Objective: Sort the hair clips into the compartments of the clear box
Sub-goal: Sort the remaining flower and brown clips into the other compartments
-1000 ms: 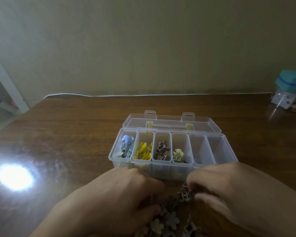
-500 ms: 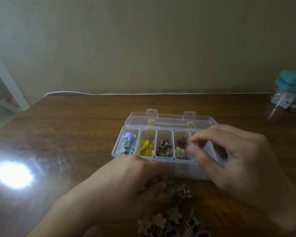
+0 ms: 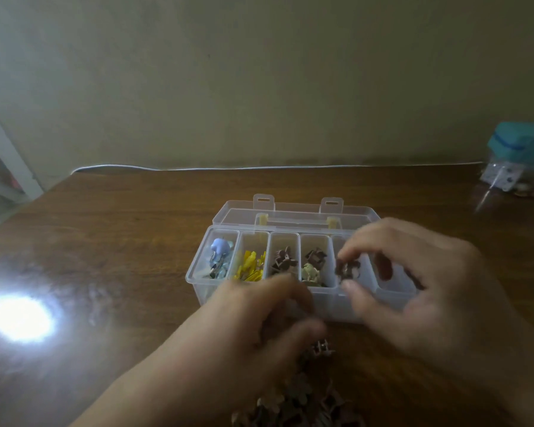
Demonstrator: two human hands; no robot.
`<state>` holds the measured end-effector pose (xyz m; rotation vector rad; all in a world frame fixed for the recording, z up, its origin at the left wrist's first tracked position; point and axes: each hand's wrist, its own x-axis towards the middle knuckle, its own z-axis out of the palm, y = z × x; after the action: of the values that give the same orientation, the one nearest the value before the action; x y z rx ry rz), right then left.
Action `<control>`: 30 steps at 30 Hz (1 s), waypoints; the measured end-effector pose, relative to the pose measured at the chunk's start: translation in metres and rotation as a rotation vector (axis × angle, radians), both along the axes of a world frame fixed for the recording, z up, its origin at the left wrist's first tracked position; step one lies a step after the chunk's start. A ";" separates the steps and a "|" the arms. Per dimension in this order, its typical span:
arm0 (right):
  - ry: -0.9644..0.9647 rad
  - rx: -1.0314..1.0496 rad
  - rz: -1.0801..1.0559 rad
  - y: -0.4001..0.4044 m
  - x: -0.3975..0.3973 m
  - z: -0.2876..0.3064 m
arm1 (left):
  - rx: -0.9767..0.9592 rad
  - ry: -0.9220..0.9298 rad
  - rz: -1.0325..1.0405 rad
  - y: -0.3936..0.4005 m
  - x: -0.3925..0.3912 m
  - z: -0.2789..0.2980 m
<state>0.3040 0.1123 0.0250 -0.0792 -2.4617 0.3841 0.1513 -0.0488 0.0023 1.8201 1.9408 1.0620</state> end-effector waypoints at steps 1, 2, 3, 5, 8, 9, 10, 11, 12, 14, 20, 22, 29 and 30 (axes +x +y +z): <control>-0.063 0.003 -0.058 0.006 0.000 0.001 | -0.071 0.146 0.005 0.000 0.000 -0.001; -0.127 0.025 -0.115 0.012 0.000 0.000 | -0.133 0.266 0.022 0.000 0.000 -0.002; -0.181 0.050 -0.160 0.017 0.000 -0.002 | -0.177 0.328 0.040 -0.001 0.000 -0.003; -0.242 0.058 -0.202 0.021 -0.001 -0.006 | -0.238 0.364 0.067 0.000 0.000 -0.004; -0.315 0.027 -0.216 0.023 0.000 -0.006 | -0.286 0.425 0.094 0.001 0.001 -0.002; -0.339 0.028 -0.213 0.024 0.000 -0.006 | -0.296 0.449 0.099 0.001 0.001 -0.002; -0.354 0.033 -0.206 0.024 0.000 -0.006 | -0.307 0.468 0.097 0.001 0.000 -0.002; -0.359 0.041 -0.196 0.024 0.001 -0.004 | -0.316 0.479 0.092 0.001 -0.001 -0.003; -0.357 0.055 -0.185 0.025 0.002 -0.002 | -0.322 0.490 0.083 0.000 -0.002 -0.003; -0.380 0.092 -0.162 0.030 0.007 0.004 | -0.321 0.513 0.062 0.000 -0.003 -0.005; -0.468 0.038 -0.096 0.036 0.008 0.006 | -0.297 0.514 0.031 0.000 -0.008 -0.009; -0.438 0.082 -0.107 0.030 0.003 -0.002 | -0.299 0.511 0.018 0.000 -0.008 -0.009; -0.263 0.176 -0.045 0.014 -0.003 -0.009 | -0.288 0.539 -0.019 0.000 -0.008 -0.011; -0.198 0.215 -0.031 0.011 0.000 -0.004 | -0.279 0.546 -0.027 0.000 -0.008 -0.012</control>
<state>0.3036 0.1233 0.0210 -0.0677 -2.6775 0.0993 0.1429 -0.0493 -0.0093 2.1061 2.1993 0.2666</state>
